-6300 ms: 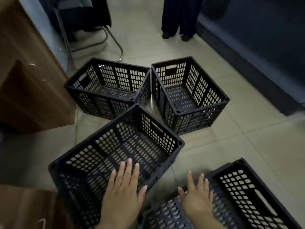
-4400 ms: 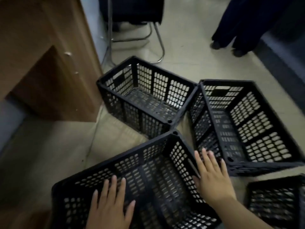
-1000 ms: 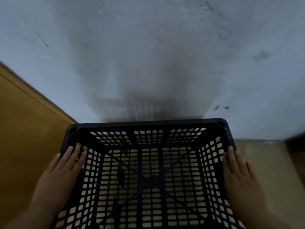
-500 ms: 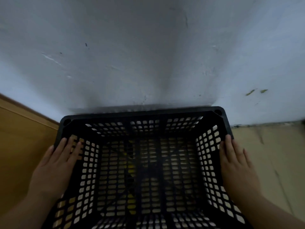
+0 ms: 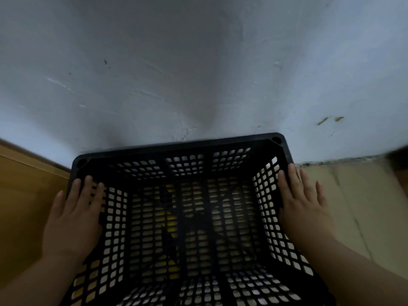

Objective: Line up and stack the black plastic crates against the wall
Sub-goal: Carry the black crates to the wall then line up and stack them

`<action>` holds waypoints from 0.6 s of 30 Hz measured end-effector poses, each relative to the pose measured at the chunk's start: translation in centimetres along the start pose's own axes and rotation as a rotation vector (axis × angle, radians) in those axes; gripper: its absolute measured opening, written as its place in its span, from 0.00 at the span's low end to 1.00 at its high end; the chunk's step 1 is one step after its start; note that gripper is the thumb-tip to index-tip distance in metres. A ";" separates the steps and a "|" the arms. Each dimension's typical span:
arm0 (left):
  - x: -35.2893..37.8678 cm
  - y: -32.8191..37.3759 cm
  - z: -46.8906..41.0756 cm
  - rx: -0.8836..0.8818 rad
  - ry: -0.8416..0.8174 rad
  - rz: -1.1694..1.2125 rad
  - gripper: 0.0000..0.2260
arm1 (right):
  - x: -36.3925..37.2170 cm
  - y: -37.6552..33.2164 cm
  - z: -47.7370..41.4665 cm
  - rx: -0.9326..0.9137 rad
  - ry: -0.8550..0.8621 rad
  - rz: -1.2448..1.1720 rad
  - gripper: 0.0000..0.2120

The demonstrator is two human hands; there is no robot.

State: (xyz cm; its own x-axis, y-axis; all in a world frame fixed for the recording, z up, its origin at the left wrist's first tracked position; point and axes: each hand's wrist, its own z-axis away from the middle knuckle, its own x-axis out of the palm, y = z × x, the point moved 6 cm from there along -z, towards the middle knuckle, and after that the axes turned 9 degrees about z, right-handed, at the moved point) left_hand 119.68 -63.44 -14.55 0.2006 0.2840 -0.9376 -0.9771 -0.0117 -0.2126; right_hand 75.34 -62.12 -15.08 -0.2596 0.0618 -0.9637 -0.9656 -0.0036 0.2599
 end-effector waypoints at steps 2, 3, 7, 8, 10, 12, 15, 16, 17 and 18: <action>-2.7 2.3 -0.1 0.069 0.067 0.024 0.42 | -2.4 1.0 0.2 0.082 -0.009 -0.036 0.43; -4.3 3.7 -0.1 0.116 0.104 0.036 0.41 | -3.7 1.7 0.5 0.131 -0.011 -0.029 0.40; -12.4 11.3 0.3 0.326 0.236 0.097 0.40 | -8.7 6.3 3.5 0.326 0.019 -0.077 0.34; -14.7 13.8 0.8 0.401 0.277 0.119 0.39 | -9.9 7.8 4.6 0.367 0.019 -0.086 0.34; -19.2 19.4 2.5 0.561 0.347 0.167 0.35 | -12.0 10.8 7.5 0.455 0.022 -0.105 0.34; -23.3 25.3 5.0 0.714 0.381 0.189 0.30 | -13.5 14.4 10.9 0.564 -0.009 -0.160 0.34; -27.8 33.6 9.9 0.935 0.368 0.196 0.31 | -15.4 20.3 18.0 0.747 -0.037 -0.176 0.34; -28.9 36.1 12.0 1.005 0.372 0.199 0.31 | -15.2 22.1 20.7 0.796 -0.070 -0.201 0.34; -29.8 38.5 14.1 1.070 0.379 0.206 0.31 | -14.9 23.8 23.5 0.849 -0.163 -0.243 0.33; -30.5 41.0 16.4 1.133 0.378 0.217 0.31 | -14.8 25.6 26.5 0.907 -0.213 -0.272 0.33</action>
State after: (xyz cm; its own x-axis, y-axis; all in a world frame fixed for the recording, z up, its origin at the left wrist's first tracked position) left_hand 72.28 -56.88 9.88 -0.1516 0.0802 -0.9852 -0.4632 0.8747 0.1424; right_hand 54.81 -36.70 7.42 0.0646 0.1263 -0.9899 -0.5923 0.8032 0.0638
